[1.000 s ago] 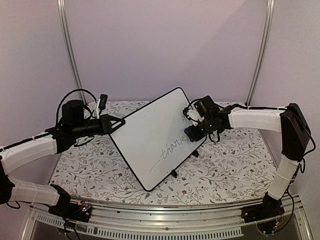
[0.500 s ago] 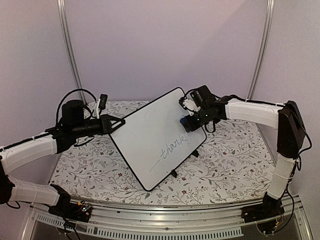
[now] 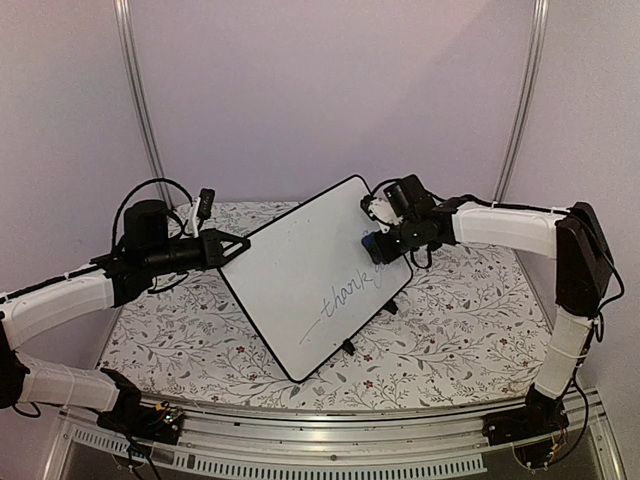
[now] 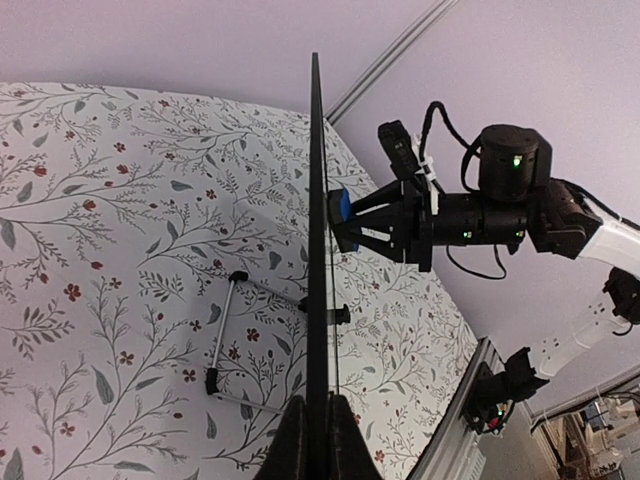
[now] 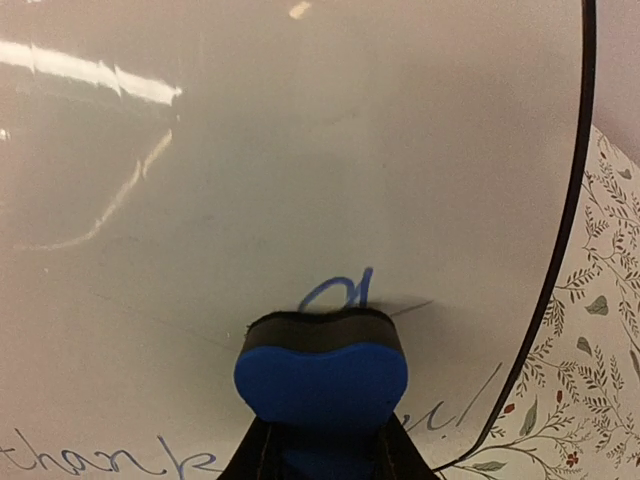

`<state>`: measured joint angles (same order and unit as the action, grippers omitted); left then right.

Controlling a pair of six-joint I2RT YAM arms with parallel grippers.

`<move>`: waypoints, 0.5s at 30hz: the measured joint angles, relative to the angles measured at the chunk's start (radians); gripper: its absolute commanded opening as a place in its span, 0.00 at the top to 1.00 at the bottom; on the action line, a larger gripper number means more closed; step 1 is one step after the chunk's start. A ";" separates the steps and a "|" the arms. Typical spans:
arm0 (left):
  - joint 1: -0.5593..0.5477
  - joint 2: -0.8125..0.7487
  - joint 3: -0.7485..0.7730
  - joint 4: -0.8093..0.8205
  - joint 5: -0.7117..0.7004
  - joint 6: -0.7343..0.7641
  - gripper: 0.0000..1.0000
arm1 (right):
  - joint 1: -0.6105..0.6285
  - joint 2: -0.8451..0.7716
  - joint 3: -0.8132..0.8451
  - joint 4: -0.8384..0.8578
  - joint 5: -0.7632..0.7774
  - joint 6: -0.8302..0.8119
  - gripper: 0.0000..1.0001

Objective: Erase the whiteboard
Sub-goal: Erase the whiteboard on the whiteboard stand.

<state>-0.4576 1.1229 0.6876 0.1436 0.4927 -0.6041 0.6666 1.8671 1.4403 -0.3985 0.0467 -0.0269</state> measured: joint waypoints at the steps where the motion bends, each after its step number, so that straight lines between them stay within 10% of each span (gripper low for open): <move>1: 0.000 0.000 0.000 0.000 0.000 0.000 1.00 | 0.000 -0.010 -0.026 0.005 0.000 0.002 1.00; 15: 0.000 0.000 0.000 0.006 0.008 0.009 1.00 | -0.014 -0.030 -0.061 -0.051 -0.003 0.006 1.00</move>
<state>-0.4580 1.1229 0.6876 0.1501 0.5003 -0.5949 0.6529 1.8374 1.3788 -0.4496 0.0433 -0.0204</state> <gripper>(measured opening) 0.042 0.244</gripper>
